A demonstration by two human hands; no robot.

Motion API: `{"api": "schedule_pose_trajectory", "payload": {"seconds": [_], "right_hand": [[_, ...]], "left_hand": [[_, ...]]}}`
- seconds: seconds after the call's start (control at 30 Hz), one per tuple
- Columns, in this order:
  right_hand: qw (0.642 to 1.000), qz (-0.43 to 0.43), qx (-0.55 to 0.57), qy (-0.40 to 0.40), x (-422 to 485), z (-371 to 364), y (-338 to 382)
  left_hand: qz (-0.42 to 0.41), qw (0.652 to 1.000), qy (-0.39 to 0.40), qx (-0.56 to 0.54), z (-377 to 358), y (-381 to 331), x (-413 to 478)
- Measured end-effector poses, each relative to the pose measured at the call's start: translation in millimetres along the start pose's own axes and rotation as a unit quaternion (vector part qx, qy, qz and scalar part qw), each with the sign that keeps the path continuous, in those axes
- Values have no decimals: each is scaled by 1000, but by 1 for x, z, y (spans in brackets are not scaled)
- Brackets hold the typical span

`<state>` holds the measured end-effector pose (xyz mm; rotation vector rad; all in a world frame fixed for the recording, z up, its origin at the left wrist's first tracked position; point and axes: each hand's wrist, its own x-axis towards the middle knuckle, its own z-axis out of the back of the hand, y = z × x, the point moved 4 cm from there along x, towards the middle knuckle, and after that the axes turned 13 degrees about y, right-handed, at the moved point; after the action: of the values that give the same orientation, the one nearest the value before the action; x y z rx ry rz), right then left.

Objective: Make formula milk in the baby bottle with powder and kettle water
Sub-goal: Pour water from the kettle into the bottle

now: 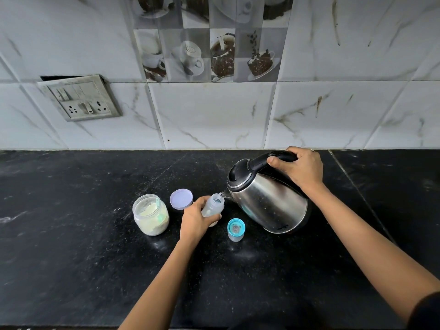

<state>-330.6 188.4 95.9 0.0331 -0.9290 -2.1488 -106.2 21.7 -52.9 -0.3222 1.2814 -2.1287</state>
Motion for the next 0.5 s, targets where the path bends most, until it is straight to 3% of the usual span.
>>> {"api": "schedule_pose_trajectory", "payload": {"seconds": [0.5], "right_hand": [[998,-2,61,-17,-4,10,-21]], "left_hand": [[-18,1000,14,-8,-8,-13,7]]}}
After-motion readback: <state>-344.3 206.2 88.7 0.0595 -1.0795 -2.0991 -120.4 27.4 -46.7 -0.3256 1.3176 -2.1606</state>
